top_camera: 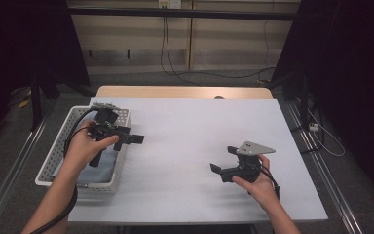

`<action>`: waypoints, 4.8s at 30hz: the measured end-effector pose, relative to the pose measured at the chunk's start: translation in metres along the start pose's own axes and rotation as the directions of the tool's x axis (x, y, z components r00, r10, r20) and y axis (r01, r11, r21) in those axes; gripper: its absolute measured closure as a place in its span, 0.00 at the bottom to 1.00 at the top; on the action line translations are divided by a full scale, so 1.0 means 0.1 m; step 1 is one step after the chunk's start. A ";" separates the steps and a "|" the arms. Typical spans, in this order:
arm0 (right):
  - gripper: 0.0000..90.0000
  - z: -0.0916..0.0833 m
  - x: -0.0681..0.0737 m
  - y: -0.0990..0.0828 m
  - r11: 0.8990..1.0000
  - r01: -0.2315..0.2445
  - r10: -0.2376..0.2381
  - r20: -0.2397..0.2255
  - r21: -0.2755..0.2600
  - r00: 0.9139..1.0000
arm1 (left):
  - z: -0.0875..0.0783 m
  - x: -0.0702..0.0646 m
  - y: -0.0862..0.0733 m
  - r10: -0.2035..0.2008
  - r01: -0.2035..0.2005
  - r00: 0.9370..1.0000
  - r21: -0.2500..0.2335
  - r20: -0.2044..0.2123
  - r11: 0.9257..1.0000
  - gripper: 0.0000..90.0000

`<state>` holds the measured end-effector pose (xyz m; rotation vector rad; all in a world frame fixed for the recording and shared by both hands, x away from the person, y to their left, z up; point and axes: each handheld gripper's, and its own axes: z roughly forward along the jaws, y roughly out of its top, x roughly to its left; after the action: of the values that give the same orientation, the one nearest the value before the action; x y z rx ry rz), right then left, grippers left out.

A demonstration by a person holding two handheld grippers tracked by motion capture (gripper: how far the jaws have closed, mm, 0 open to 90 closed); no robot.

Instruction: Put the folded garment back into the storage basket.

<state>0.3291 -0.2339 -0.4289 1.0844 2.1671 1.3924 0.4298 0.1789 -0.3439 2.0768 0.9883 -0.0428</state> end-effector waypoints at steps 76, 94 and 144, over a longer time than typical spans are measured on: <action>0.06 0.01 0.00 -0.01 1.000 -0.012 0.012 -0.022 0.006 1.000 | 0.51 -0.56 -0.24 0.102 -0.102 0.980 -0.007 0.172 0.995 0.16; 0.06 0.01 0.01 -0.02 1.000 -0.008 0.009 -0.027 0.012 1.000 | 0.64 -0.62 -0.37 0.106 -0.107 0.975 -0.008 0.196 0.994 0.15; 0.05 0.00 0.01 -0.05 1.000 -0.003 0.003 -0.027 0.022 1.000 | 0.75 -0.58 -0.65 0.153 -0.157 0.970 0.003 0.191 0.988 0.12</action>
<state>0.3264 -0.2343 -0.4335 1.0832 2.2056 1.3951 0.3690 0.1141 -0.4163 2.1156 0.7105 -0.1668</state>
